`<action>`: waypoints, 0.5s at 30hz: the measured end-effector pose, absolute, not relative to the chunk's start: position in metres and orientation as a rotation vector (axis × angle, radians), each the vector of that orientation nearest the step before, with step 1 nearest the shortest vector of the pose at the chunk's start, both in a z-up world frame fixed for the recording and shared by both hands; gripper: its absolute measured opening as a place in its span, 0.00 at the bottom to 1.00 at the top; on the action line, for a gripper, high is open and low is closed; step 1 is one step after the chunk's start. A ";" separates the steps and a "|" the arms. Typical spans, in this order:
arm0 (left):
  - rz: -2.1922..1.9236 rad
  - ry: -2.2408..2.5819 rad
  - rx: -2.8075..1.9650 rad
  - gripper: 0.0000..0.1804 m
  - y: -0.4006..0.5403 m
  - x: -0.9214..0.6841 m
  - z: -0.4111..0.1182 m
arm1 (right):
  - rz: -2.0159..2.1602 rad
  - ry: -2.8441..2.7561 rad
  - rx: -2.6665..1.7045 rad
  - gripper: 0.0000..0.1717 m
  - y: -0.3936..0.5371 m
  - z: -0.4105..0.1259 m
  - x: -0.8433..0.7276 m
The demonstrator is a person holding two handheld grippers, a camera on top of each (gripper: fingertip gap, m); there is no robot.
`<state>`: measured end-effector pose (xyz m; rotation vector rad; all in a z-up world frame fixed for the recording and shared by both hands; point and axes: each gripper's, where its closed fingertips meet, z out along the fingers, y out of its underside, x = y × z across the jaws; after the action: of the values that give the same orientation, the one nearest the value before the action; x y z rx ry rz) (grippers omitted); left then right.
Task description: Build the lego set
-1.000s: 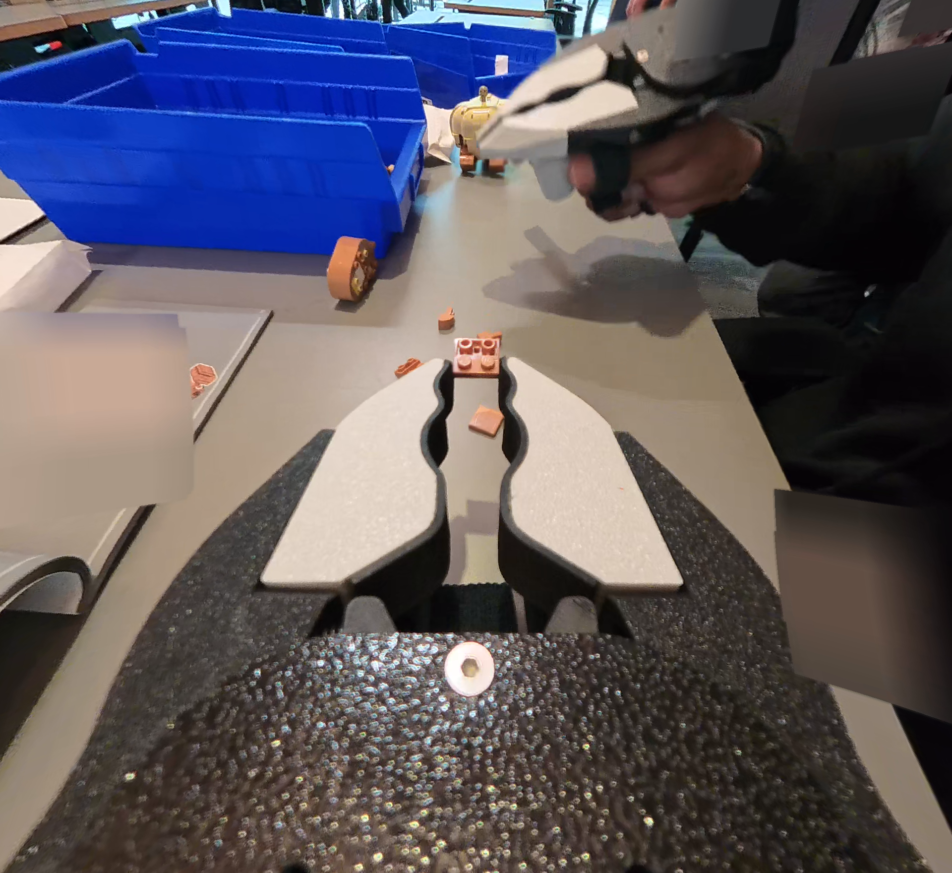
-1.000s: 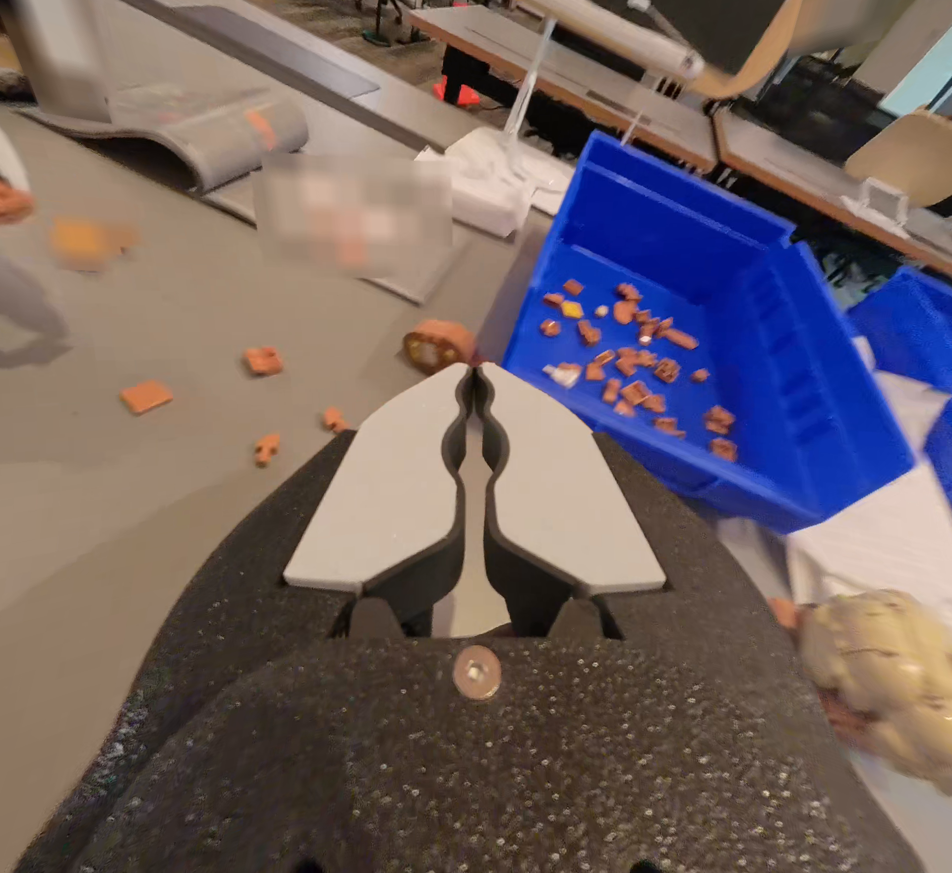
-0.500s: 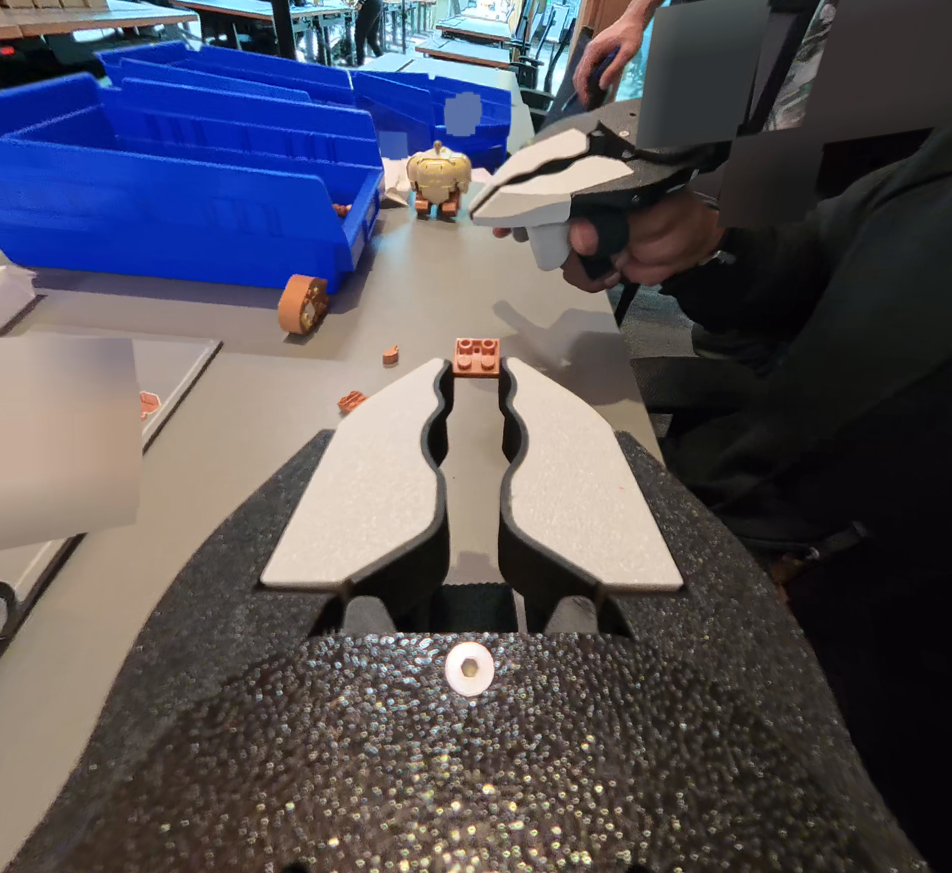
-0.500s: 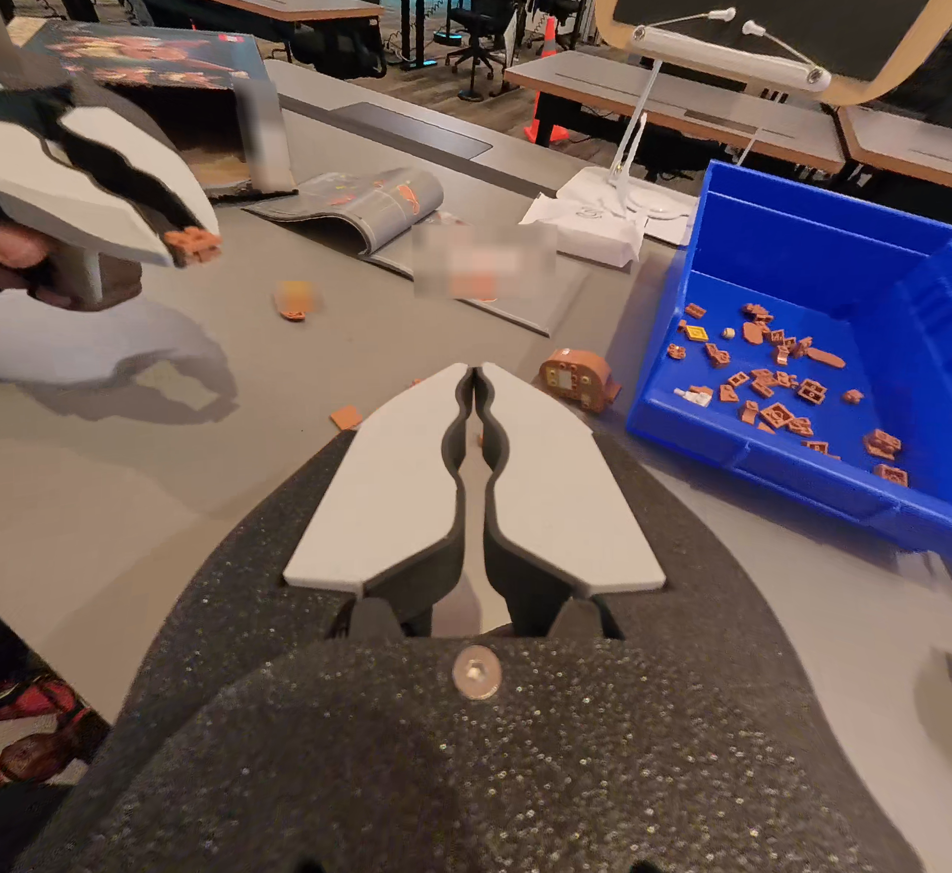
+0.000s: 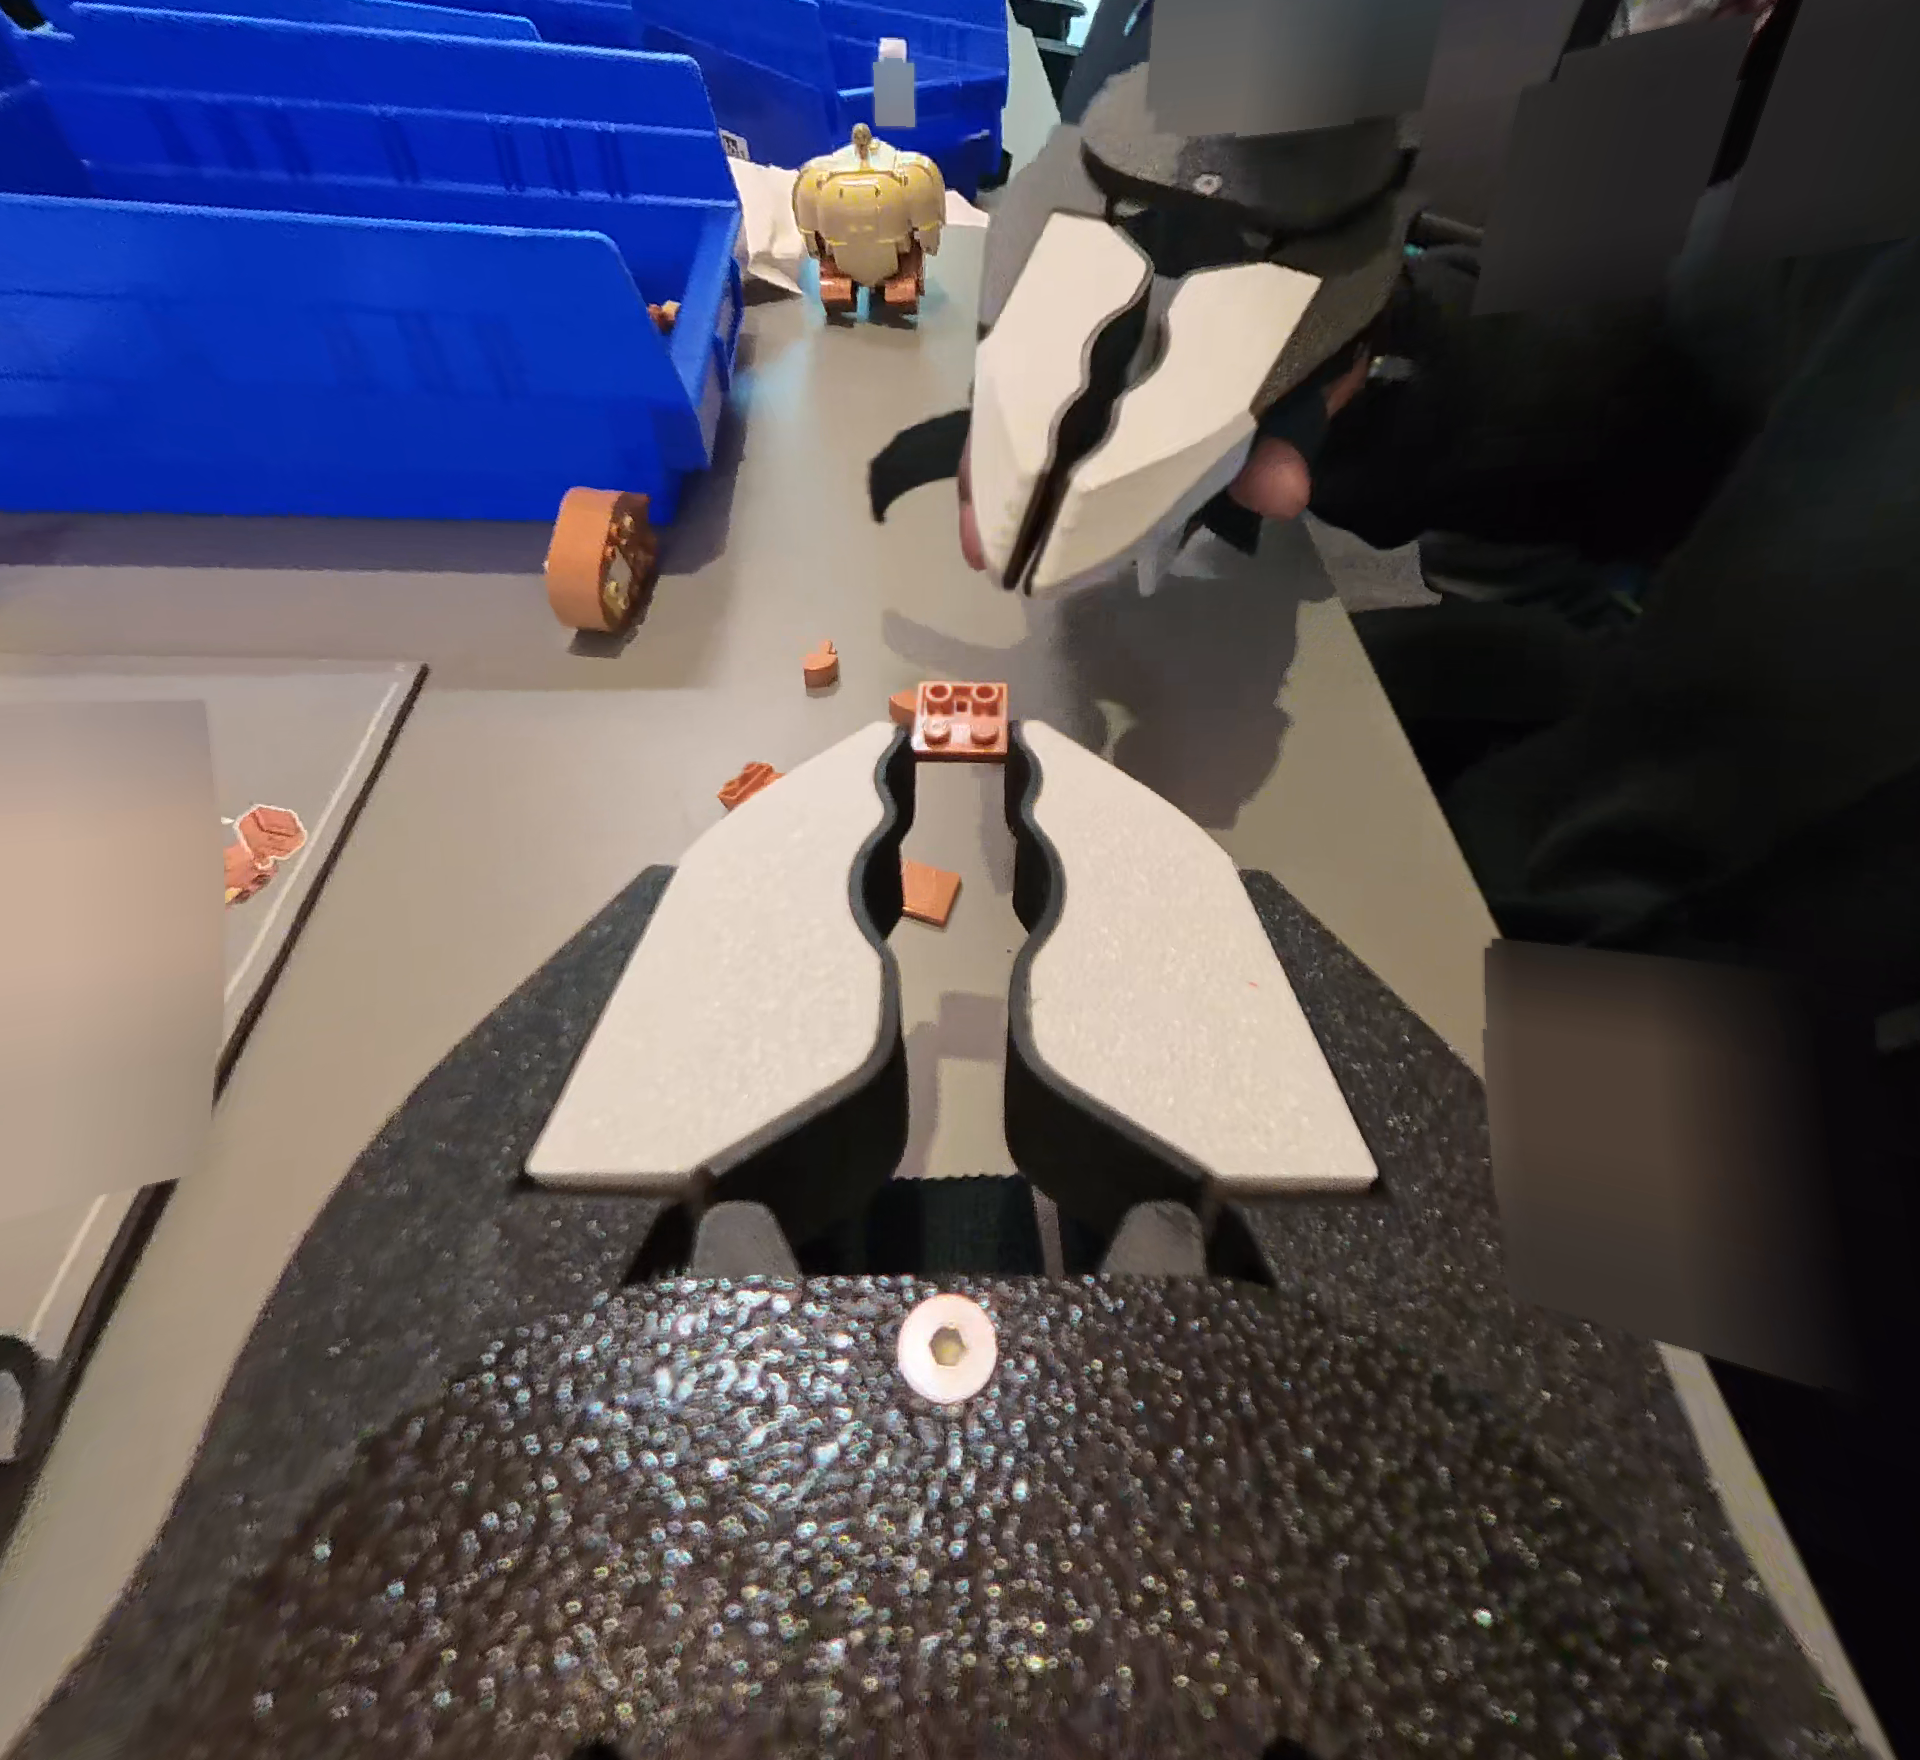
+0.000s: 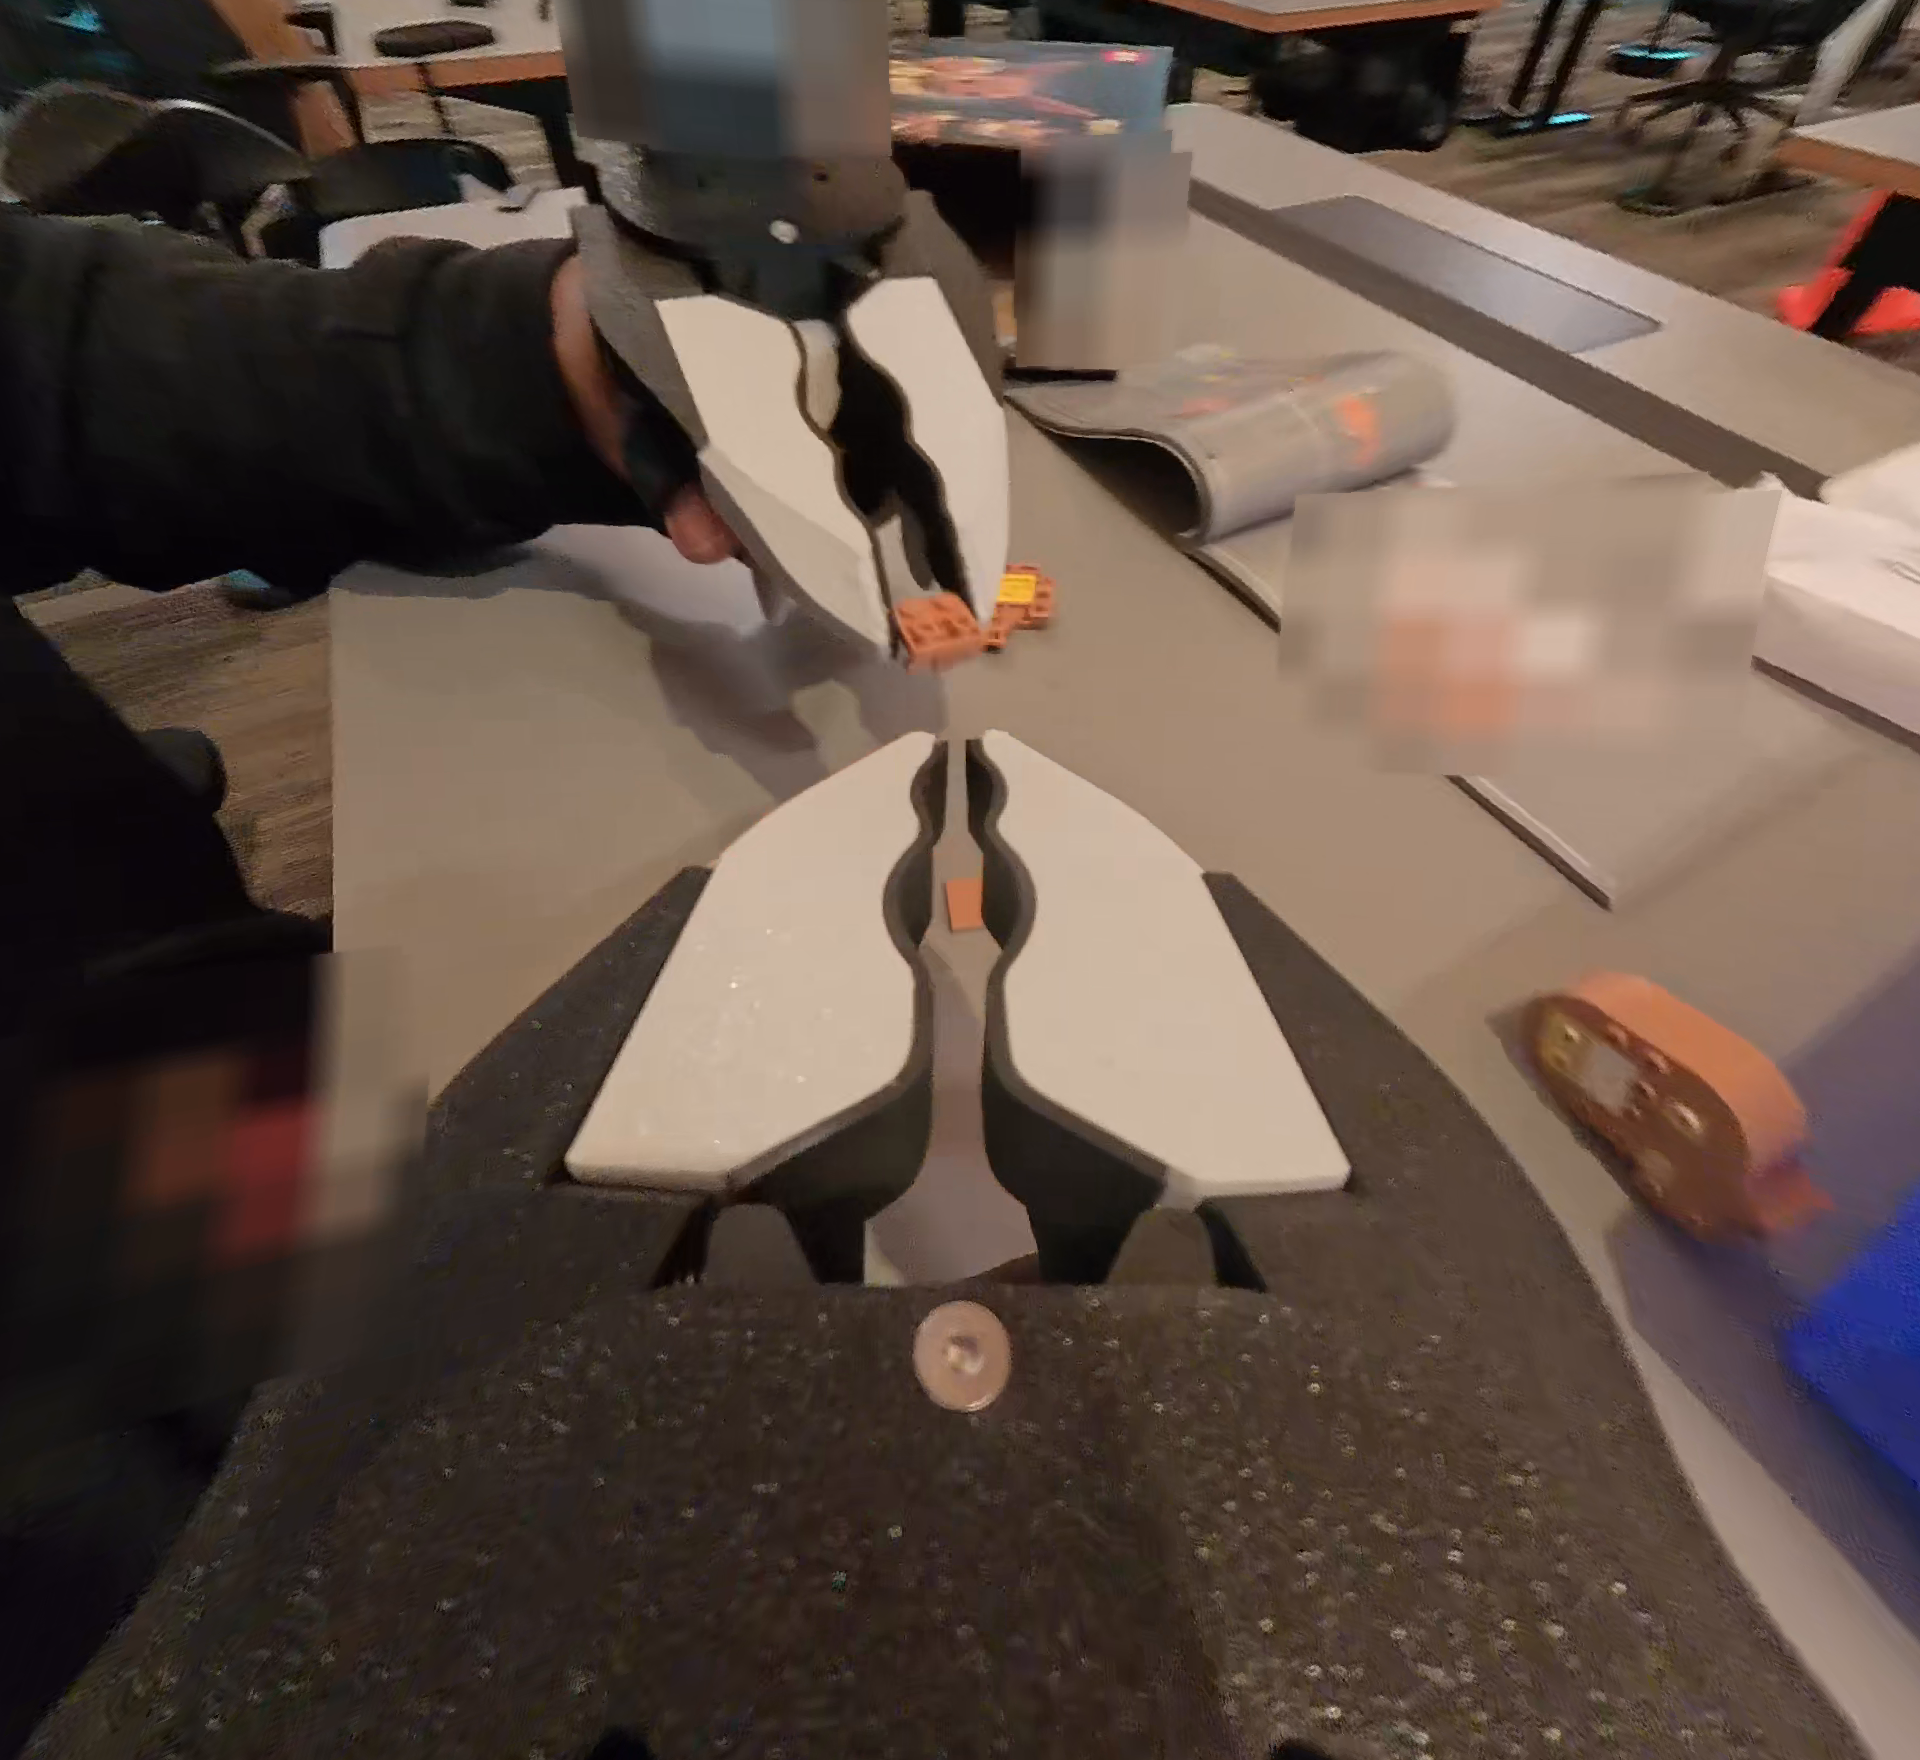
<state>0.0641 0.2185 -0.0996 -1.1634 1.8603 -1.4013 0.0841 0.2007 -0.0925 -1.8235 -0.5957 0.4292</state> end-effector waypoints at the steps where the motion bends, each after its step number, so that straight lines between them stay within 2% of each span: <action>1: -1.393 1.871 -1.161 0.09 0.219 0.066 -0.101 | 0.454 -0.617 -1.821 0.03 0.203 -0.093 0.081; 10: -1.373 1.908 -1.140 0.09 0.217 0.067 -0.109 | 0.593 -0.699 -1.806 0.12 0.208 -0.098 0.072; 15: -1.376 1.928 -1.118 0.09 0.215 0.066 -0.111 | 0.621 -0.733 -1.794 0.14 0.209 -0.104 0.060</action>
<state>0.0659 0.2153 -0.1113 -1.1178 1.9280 -1.3755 0.0595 0.2086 -0.1041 -1.7940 -0.7328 0.6214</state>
